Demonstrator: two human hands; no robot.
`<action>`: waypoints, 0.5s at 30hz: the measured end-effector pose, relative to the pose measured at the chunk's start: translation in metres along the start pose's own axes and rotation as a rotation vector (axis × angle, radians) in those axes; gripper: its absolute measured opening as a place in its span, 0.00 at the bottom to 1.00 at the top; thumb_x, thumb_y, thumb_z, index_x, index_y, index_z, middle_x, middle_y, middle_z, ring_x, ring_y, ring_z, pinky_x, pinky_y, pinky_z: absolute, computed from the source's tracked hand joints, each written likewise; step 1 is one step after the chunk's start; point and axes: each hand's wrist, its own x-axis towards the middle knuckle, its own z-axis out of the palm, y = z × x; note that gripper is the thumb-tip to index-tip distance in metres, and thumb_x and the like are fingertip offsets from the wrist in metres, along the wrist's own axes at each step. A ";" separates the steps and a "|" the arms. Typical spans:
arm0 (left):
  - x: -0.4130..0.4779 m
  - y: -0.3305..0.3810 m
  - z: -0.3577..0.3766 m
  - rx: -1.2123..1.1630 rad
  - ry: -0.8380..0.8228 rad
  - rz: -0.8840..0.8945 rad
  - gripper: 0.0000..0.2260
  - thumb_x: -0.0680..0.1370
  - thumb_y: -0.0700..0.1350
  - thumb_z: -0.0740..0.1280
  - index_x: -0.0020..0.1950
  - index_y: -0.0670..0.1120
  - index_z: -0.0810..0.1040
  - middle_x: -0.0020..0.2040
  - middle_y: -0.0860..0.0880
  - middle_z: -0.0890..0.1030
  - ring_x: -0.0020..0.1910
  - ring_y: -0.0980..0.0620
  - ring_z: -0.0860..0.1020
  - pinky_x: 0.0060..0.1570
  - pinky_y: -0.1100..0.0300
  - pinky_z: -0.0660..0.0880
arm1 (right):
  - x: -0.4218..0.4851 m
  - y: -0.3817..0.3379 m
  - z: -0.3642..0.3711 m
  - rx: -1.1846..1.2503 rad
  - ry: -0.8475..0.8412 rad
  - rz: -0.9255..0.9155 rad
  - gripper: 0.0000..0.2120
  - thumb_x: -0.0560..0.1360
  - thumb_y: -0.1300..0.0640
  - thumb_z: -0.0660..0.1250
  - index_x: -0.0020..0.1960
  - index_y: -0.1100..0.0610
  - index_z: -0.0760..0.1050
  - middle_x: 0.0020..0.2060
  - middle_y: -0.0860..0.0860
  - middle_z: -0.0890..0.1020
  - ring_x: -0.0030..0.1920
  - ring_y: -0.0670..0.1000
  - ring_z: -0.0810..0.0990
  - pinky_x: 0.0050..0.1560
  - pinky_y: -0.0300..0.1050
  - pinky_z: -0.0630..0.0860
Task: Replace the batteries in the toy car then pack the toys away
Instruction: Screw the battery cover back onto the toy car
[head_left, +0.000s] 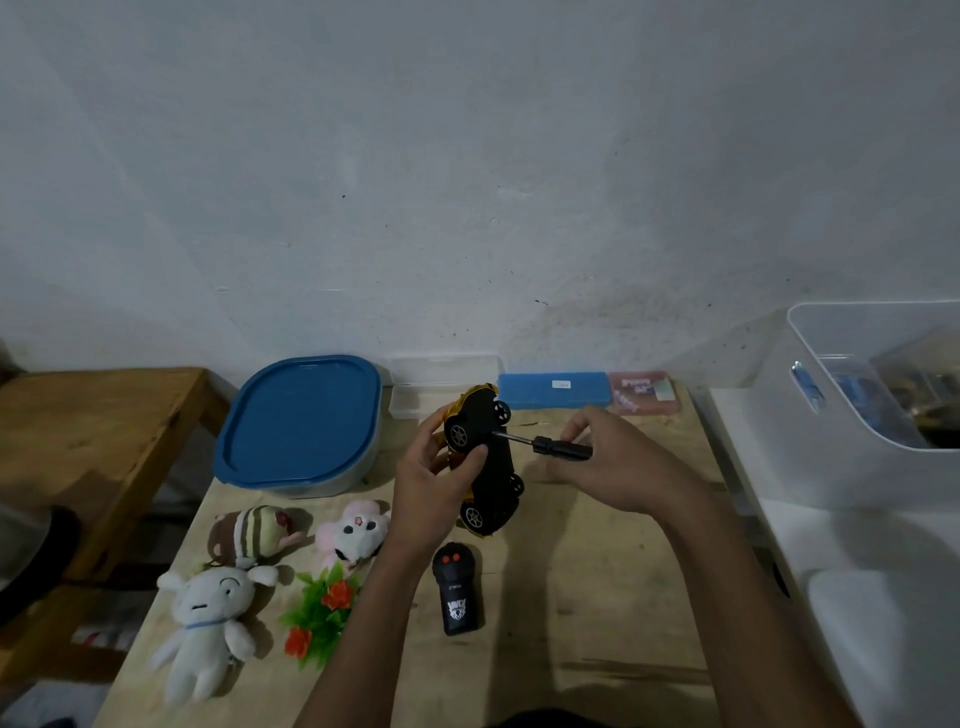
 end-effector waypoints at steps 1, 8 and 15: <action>0.000 0.000 0.000 -0.003 -0.002 0.002 0.22 0.76 0.40 0.72 0.60 0.66 0.75 0.58 0.54 0.84 0.60 0.51 0.81 0.59 0.49 0.79 | 0.000 0.000 0.000 0.007 0.025 -0.017 0.13 0.72 0.44 0.71 0.49 0.48 0.70 0.44 0.45 0.77 0.44 0.45 0.77 0.42 0.44 0.74; -0.002 -0.004 0.002 0.014 -0.021 0.006 0.23 0.76 0.41 0.73 0.61 0.66 0.75 0.57 0.54 0.84 0.58 0.52 0.81 0.58 0.49 0.80 | 0.000 -0.004 -0.001 0.024 0.094 -0.034 0.19 0.77 0.41 0.62 0.46 0.57 0.77 0.40 0.55 0.81 0.41 0.54 0.80 0.39 0.45 0.70; -0.003 -0.005 0.001 0.012 -0.006 -0.003 0.23 0.76 0.41 0.73 0.60 0.68 0.75 0.56 0.56 0.85 0.58 0.53 0.82 0.59 0.48 0.79 | 0.000 0.003 -0.004 0.044 0.086 -0.039 0.15 0.74 0.43 0.69 0.42 0.55 0.76 0.37 0.48 0.78 0.38 0.46 0.77 0.37 0.44 0.70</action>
